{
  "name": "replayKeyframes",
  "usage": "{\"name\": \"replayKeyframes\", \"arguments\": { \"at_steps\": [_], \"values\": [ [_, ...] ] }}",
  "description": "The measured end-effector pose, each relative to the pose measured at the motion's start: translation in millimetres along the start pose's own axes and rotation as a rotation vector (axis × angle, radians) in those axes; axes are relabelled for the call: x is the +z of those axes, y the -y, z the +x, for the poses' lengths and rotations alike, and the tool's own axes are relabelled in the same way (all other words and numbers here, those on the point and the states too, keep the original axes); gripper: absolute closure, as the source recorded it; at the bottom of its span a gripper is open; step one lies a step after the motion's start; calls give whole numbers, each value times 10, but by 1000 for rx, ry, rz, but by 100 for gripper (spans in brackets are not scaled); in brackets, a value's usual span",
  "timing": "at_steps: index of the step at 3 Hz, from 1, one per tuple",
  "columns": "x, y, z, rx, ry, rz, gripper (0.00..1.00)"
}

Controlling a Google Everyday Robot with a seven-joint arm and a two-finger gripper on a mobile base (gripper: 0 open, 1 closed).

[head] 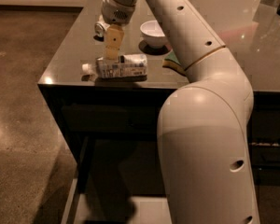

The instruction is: Pick blue plastic bottle from middle drawer and place on counter

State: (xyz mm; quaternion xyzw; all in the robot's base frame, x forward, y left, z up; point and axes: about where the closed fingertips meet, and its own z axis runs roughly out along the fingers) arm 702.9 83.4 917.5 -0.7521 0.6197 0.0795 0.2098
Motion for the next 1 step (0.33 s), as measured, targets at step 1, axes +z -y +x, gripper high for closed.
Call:
{"name": "replayKeyframes", "arguments": {
  "at_steps": [1],
  "values": [
    [40,99,-79,-5,21,32,0]
  ]
}}
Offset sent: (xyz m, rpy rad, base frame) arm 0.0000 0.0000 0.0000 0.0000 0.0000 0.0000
